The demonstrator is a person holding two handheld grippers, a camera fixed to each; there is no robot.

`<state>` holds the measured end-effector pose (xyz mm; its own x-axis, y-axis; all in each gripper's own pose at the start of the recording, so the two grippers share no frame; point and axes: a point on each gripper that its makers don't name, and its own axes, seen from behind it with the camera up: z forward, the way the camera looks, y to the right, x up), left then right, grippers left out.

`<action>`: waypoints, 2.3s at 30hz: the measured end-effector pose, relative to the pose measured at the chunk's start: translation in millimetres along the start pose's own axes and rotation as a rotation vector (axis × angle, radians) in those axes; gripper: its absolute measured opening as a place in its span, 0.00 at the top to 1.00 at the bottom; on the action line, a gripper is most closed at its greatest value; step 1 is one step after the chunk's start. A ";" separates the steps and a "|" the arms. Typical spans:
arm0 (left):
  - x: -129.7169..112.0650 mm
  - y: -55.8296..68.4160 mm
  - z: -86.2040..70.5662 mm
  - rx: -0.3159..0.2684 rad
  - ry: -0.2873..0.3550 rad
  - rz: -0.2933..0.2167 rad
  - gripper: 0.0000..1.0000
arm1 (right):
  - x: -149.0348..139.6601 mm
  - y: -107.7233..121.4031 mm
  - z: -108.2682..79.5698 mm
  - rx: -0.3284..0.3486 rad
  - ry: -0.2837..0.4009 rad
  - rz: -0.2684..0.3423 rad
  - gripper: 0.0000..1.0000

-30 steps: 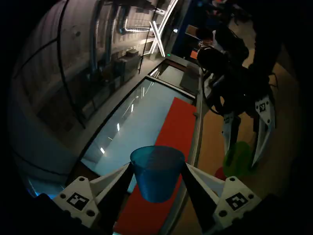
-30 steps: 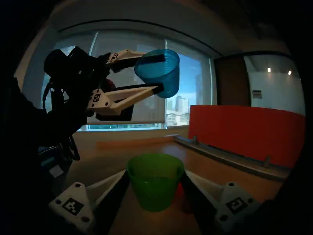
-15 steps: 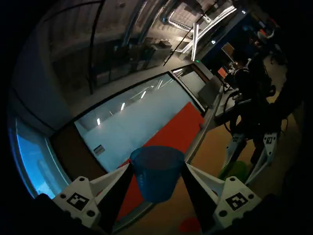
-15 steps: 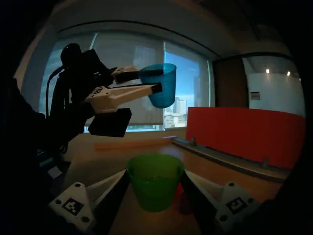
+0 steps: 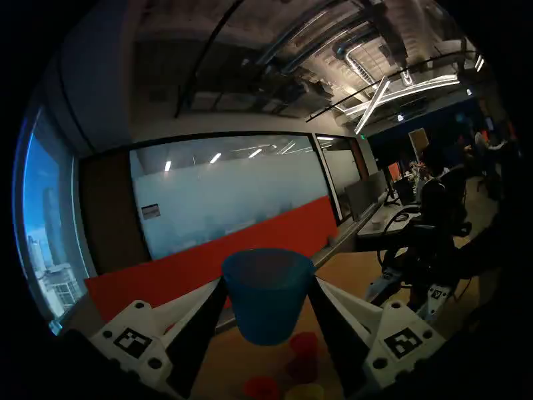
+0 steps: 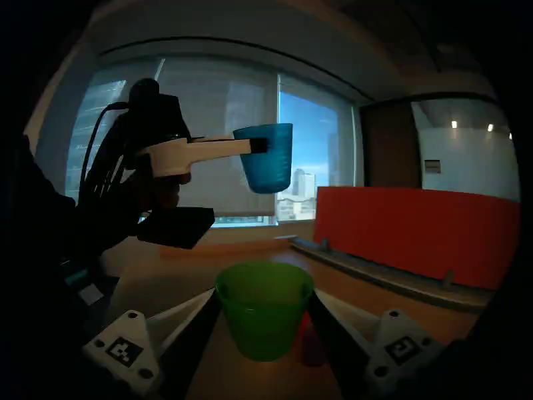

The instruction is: Pour water

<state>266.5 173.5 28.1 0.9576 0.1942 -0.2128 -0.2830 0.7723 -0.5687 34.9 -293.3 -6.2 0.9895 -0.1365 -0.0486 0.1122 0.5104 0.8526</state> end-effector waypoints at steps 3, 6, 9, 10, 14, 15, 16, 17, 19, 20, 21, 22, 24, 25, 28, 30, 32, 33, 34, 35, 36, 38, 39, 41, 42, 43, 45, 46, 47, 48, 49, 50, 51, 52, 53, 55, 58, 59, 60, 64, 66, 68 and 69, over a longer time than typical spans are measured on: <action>-2.5 8.2 0.2 -0.031 -0.005 -0.037 0.16 | 1.5 -0.5 -0.4 0.000 0.000 -0.001 0.10; -3.3 14.8 -0.2 -0.059 -0.004 -0.069 0.16 | 2.4 -0.2 -0.1 -0.001 0.003 -0.003 0.11; -3.0 17.2 -1.2 -0.072 -0.003 -0.078 0.16 | 3.1 -0.8 -0.1 0.001 0.004 -0.003 0.11; -3.1 17.6 -1.4 -0.074 -0.003 -0.078 0.16 | 3.2 -0.6 -0.1 0.000 0.004 -0.003 0.11; -4.8 19.1 -2.0 -0.083 -0.002 -0.082 0.16 | 3.2 0.1 -0.2 -0.002 0.001 -0.005 0.10; -5.4 19.5 -2.2 -0.086 -0.002 -0.085 0.16 | 3.1 0.2 -0.3 -0.003 0.000 -0.006 0.10; -6.6 19.7 -2.6 -0.088 -0.003 -0.088 0.16 | 2.6 0.0 -0.4 -0.003 -0.002 -0.006 0.10; -8.1 19.9 -3.0 -0.091 -0.004 -0.092 0.16 | 2.0 -0.2 -0.6 -0.002 -0.005 -0.005 0.11; -11.5 20.0 -3.8 -0.094 -0.008 -0.098 0.16 | 1.0 -0.5 -0.9 -0.001 -0.010 -0.004 0.10; -13.9 20.0 -4.3 -0.095 -0.011 -0.100 0.16 | 0.4 -0.7 -1.1 -0.001 -0.014 -0.003 0.10; -16.0 19.9 -4.7 -0.095 -0.014 -0.103 0.16 | -0.1 -0.9 -1.3 0.000 -0.018 -0.002 0.11; -18.6 20.1 -5.5 -0.096 -0.018 -0.105 0.16 | -0.9 -1.0 -1.7 0.001 -0.024 -0.002 0.11; -24.2 20.5 -7.1 -0.097 -0.026 -0.110 0.16 | -2.8 -1.3 -2.6 0.002 -0.038 -0.001 0.11; -27.0 21.0 -8.0 -0.099 -0.030 -0.114 0.16 | -4.1 -1.3 -3.0 0.003 -0.045 -0.002 0.11; -36.2 22.3 -11.0 -0.103 -0.043 -0.126 0.16 | -9.0 -1.1 -4.3 0.004 -0.069 -0.002 0.10; -43.3 23.1 -13.2 -0.105 -0.053 -0.135 0.16 | -13.2 -0.7 -5.4 0.004 -0.088 0.000 0.10; -53.0 23.5 -15.3 -0.103 -0.069 -0.142 0.16 | -18.1 0.5 -6.8 0.005 -0.108 0.007 0.11; -57.6 23.7 -16.3 -0.103 -0.076 -0.146 0.16 | -20.3 1.1 -7.4 0.005 -0.117 0.010 0.11; -62.6 24.1 -17.2 -0.103 -0.085 -0.149 0.16 | -22.4 1.7 -8.2 0.005 -0.126 0.014 0.11; -68.2 24.4 -18.2 -0.103 -0.094 -0.153 0.16 | -24.8 2.5 -9.1 0.005 -0.136 0.018 0.11; -73.1 24.8 -19.1 -0.103 -0.103 -0.156 0.16 | -26.9 3.2 -9.9 0.006 -0.144 0.021 0.10; -83.0 25.2 -21.9 -0.103 -0.119 -0.161 0.16 | -31.9 4.5 -11.9 0.005 -0.164 0.026 0.10; -87.6 25.4 -23.2 -0.103 -0.127 -0.163 0.15 | -34.2 5.2 -12.8 0.005 -0.173 0.029 0.10; -97.5 26.5 -26.5 -0.104 -0.143 -0.169 0.15 | -38.6 6.7 -14.7 0.002 -0.192 0.028 0.11; -102.2 27.0 -28.0 -0.105 -0.151 -0.171 0.16 | -40.7 7.4 -15.5 0.001 -0.200 0.028 0.11; -107.1 28.3 -29.6 -0.109 -0.160 -0.175 0.16 | -42.7 8.6 -16.1 -0.003 -0.209 0.027 0.11; -117.4 31.0 -33.0 -0.116 -0.178 -0.182 0.15 | -46.9 11.0 -17.3 -0.009 -0.227 0.025 0.10; -121.3 32.1 -34.3 -0.119 -0.186 -0.182 0.15 | -48.9 11.8 -17.7 -0.011 -0.234 0.025 0.10; -125.6 33.4 -35.8 -0.123 -0.195 -0.182 0.15 | -51.0 12.7 -18.2 -0.013 -0.242 0.025 0.10; -129.5 34.6 -37.1 -0.126 -0.202 -0.182 0.15 | -52.9 13.5 -18.6 -0.015 -0.249 0.025 0.10; -133.0 35.5 -38.1 -0.129 -0.211 -0.179 0.15 | -54.9 14.2 -19.1 -0.016 -0.255 0.027 0.10; -137.0 36.6 -39.3 -0.132 -0.220 -0.174 0.15 | -57.1 14.9 -19.7 -0.018 -0.262 0.028 0.10; -140.5 37.6 -40.4 -0.135 -0.229 -0.171 0.15 | -59.0 15.5 -20.2 -0.019 -0.268 0.029 0.10; -144.4 38.8 -41.1 -0.137 -0.240 -0.168 0.15 | -60.8 16.1 -20.9 -0.020 -0.273 0.030 0.10; -148.8 40.2 -41.9 -0.139 -0.252 -0.165 0.15 | -62.9 16.6 -21.6 -0.021 -0.279 0.032 0.10; -155.9 42.8 -43.4 -0.145 -0.271 -0.163 0.15 | -66.3 17.4 -23.1 -0.022 -0.289 0.034 0.10; -164.8 47.5 -45.3 -0.156 -0.293 -0.166 0.15 | -71.4 18.1 -25.7 -0.021 -0.305 0.039 0.10; -167.2 49.3 -45.8 -0.161 -0.299 -0.168 0.15 | -73.1 18.3 -26.6 -0.020 -0.311 0.040 0.10; -169.3 50.9 -46.3 -0.165 -0.304 -0.170 0.15 | -74.7 18.4 -27.4 -0.019 -0.317 0.041 0.10; -177.7 58.7 -48.3 -0.189 -0.328 -0.167 0.14 | -80.7 19.3 -30.9 -0.019 -0.337 0.036 0.10; -183.2 63.3 -49.4 -0.203 -0.344 -0.162 0.14 | -83.7 19.7 -32.7 -0.019 -0.345 0.033 0.10; -189.6 67.8 -50.6 -0.215 -0.363 -0.155 0.14 | -87.4 19.6 -34.7 -0.016 -0.356 0.032 0.09; -192.6 69.9 -51.2 -0.220 -0.372 -0.151 0.14 | -89.1 19.5 -35.7 -0.015 -0.362 0.032 0.10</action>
<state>59.6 159.1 -11.3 0.9321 0.3238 0.1623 -0.1046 0.6695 -0.7354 -47.8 -240.9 -3.8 0.8963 -0.4106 0.1673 0.0859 0.5311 0.8429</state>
